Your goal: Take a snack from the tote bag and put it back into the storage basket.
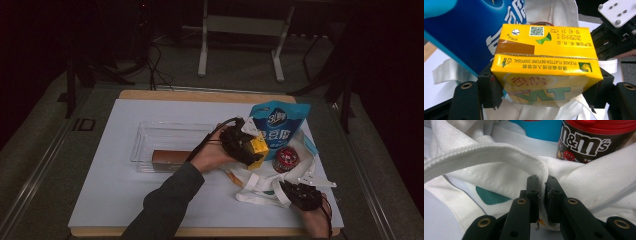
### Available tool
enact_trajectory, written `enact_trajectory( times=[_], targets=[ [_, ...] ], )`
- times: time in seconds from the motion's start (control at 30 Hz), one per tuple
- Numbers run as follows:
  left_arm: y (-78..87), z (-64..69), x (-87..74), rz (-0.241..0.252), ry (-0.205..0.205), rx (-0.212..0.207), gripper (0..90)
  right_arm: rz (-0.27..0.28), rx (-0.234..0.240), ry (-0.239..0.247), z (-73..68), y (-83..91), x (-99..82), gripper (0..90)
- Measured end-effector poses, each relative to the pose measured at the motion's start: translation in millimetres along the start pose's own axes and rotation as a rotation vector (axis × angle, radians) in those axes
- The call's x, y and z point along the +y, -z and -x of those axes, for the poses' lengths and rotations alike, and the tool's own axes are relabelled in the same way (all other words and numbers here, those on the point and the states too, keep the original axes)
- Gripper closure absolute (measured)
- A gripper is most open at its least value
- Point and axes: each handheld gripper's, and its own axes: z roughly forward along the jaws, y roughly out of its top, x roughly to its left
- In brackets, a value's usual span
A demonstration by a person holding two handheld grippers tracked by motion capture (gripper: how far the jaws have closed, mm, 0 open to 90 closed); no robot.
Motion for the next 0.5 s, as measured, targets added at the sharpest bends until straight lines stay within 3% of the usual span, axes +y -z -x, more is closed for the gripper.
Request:
enact_trajectory(
  times=[0.5],
  targets=[
    [27.3, -8.5, -4.5, 0.017, 0.002, 0.019, 29.1, 0.002, 0.0, -0.003, 0.1, -0.1, -0.3, 82.6]
  ],
)
